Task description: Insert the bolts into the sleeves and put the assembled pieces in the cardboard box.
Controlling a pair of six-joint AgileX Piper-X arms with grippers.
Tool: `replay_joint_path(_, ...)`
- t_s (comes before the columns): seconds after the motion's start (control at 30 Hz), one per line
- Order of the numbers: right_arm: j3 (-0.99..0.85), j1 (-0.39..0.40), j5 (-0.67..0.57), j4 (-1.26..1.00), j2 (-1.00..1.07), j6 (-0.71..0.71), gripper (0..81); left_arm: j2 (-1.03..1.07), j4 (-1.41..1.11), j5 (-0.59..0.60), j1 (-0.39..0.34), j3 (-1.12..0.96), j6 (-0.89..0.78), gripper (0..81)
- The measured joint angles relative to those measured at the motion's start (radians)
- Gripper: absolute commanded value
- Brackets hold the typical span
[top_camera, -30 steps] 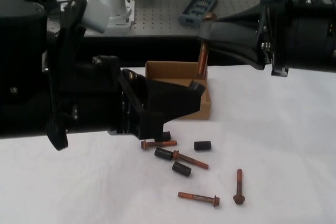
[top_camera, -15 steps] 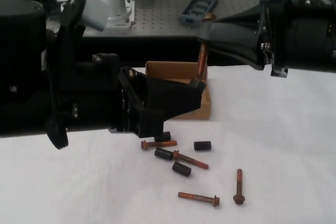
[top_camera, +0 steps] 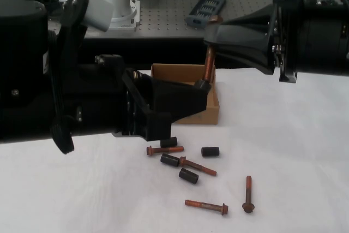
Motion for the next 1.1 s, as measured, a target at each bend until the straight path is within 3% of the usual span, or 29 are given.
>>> replay_joint_path(0.73,0.000,0.000,-0.001,-0.025,0.000,-0.014,2.6,0.000,-0.074,-0.006,0.000,0.005,-0.067,0.6)
replay_joint_path(1.1,0.000,0.000,-0.009,-0.030,0.000,-0.156,2.6,0.000,-0.076,-0.006,0.000,0.005,-0.079,0.6)
